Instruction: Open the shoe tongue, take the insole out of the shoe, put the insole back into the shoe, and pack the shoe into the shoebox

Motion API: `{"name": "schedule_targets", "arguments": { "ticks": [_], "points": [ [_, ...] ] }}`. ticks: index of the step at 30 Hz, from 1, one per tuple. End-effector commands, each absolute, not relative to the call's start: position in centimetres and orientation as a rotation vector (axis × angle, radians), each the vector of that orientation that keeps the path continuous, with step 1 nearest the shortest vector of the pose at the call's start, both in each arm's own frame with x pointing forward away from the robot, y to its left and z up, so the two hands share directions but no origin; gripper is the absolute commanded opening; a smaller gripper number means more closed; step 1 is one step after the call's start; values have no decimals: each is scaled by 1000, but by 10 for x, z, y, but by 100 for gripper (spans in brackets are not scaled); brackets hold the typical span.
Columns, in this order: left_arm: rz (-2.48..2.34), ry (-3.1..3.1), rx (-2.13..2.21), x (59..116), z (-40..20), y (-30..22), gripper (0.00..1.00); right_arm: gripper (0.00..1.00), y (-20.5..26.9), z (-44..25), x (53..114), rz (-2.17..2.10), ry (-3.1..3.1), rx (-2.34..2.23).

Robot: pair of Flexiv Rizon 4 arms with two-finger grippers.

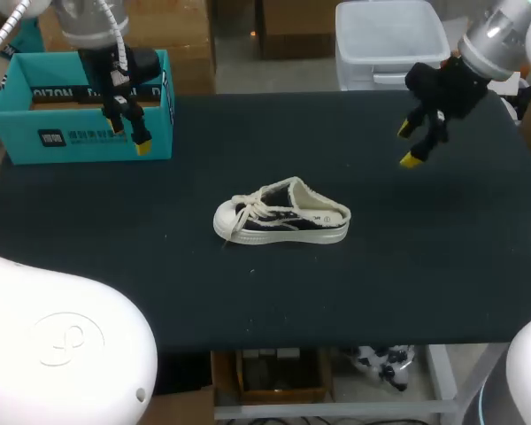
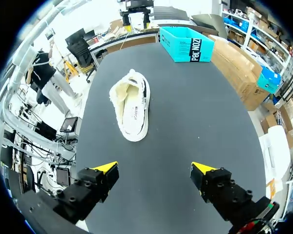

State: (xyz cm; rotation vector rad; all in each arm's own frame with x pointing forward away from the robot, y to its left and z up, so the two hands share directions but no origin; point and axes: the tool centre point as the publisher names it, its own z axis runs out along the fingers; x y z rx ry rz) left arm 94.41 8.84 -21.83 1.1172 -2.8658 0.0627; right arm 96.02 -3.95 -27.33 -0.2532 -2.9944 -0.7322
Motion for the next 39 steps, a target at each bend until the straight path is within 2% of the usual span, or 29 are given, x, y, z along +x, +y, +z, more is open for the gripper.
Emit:
{"name": "schedule_targets", "arguments": {
  "ticks": [1, 13, 14, 17, 27, 39],
  "points": [
    [97, -2808, 1333, 936, -223, 89, 100, 100, -32, -295, 956, -893, -2931, -262],
    [97, -2808, 1333, 936, -223, 89, 100, 100, -32, -295, 956, -893, -2931, -262],
    [52, -2776, 1471, 936, -223, 80, 100, 100, -32, -295, 956, -893, -2931, -262],
    [-47, -2639, 1668, 929, -230, 64, 100, 100, -15, -297, 954, -962, -2965, -238],
    [-108, -2391, 1932, 903, -249, 36, 100, 100, 34, -348, 925, -1100, -2877, -299],
    [-111, -2339, 1958, 893, -256, 3, 100, 100, 51, -375, 894, -1184, -2851, -312]
  ]
}}
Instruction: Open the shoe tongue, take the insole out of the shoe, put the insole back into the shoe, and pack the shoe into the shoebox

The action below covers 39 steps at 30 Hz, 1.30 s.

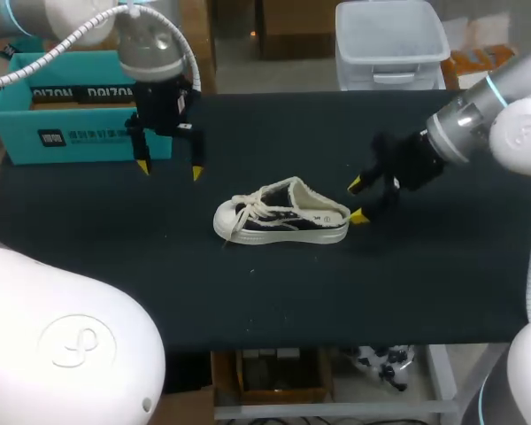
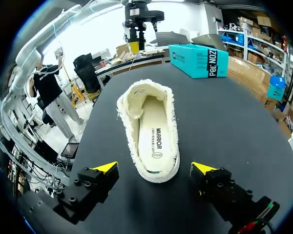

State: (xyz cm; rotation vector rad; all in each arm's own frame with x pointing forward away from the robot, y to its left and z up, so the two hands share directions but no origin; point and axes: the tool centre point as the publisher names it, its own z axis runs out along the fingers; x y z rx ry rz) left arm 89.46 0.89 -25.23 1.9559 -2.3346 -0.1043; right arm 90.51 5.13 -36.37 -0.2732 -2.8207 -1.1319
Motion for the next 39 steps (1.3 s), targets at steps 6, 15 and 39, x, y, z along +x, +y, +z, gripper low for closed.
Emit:
{"name": "schedule_targets", "arguments": {
  "ticks": [6, 15, 39],
  "points": [
    [-89, -2353, 1951, 883, -256, -9, 100, 100, 52, -387, 890, -1242, -2845, -346],
    [-98, -2362, 1943, 879, -260, -18, 100, 100, 61, -402, 895, -1349, -2812, -368],
    [-87, -2364, 1913, 875, -266, -20, 100, 100, 90, -422, 900, -1464, -2773, -391]
  ]
}}
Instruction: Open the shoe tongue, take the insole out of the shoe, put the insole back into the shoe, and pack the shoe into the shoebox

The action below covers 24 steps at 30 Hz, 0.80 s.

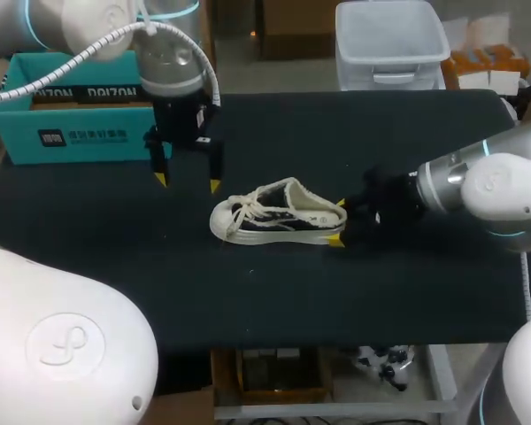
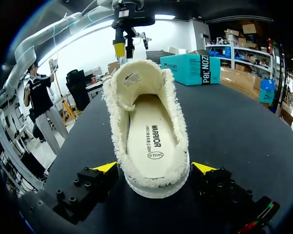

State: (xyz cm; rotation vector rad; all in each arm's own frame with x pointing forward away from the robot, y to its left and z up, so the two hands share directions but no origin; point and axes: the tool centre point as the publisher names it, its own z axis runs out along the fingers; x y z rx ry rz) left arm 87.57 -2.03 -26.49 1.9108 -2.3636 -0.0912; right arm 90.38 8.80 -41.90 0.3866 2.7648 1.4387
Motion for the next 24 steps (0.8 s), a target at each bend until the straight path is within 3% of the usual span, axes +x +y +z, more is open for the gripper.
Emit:
{"name": "schedule_targets", "arguments": {
  "ticks": [1, 24],
  "points": [
    [-86, -2364, 1914, 875, -266, -19, 100, 100, 91, -422, 901, 1450, 2734, 384],
    [-102, -2361, 1912, 879, -271, -32, 100, 100, 104, -431, 912, 1528, 2665, 316]
  ]
}}
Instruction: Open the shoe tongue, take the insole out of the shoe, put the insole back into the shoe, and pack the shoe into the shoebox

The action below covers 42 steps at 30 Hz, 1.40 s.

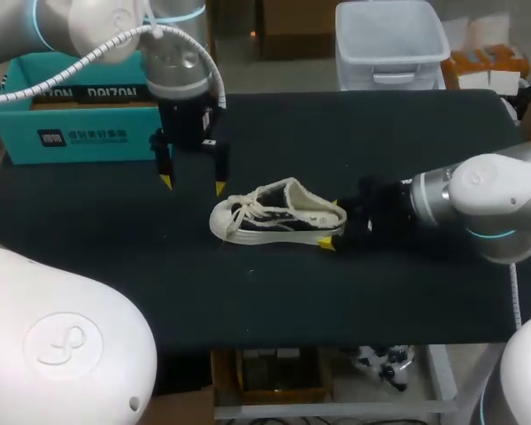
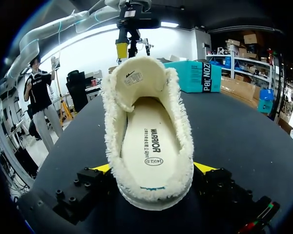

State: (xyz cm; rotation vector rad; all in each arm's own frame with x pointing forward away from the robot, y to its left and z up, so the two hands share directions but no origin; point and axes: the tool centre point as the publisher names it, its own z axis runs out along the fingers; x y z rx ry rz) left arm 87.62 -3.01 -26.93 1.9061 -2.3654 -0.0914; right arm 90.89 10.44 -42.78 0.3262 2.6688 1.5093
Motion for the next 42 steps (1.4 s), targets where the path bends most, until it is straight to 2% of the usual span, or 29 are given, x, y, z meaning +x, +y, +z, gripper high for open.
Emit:
{"name": "schedule_targets", "arguments": {
  "ticks": [1, 2, 3, 8, 23, 24, 29, 31, 38, 41, 42],
  "points": [
    [-102, -2348, 1922, 880, -271, -33, 100, 87, 104, -431, 912, 1528, 2665, 314],
    [-103, -2340, 1922, 881, -272, -33, 100, 11, 104, -431, 913, 1529, 2660, 311],
    [-102, -2329, 1924, 881, -272, -34, 100, 0, 103, -431, 913, 1524, 2660, 305],
    [-80, -2315, 1939, 876, -266, -49, 100, 0, 102, -431, 913, 1518, 2658, 302],
    [-112, -2380, 2114, 861, -252, -138, 100, 0, 101, -430, 913, 1511, 2662, 297],
    [-123, -2386, 2131, 861, -254, -144, 96, 0, 101, -430, 913, 1511, 2662, 297],
    [-151, -2385, 2192, 867, -263, -162, 93, 0, 101, -430, 913, 1511, 2662, 297],
    [-167, -2378, 2224, 872, -267, -170, 85, 0, 101, -430, 913, 1511, 2662, 297],
    [-211, -2362, 2321, 882, -285, -188, 78, 0, 101, -430, 913, 1511, 2662, 297],
    [-239, -2356, 2340, 884, -292, -191, 59, 0, 101, -430, 913, 1511, 2662, 297],
    [-249, -2353, 2346, 885, -294, -191, 58, 0, 101, -430, 913, 1511, 2662, 297]
  ]
}}
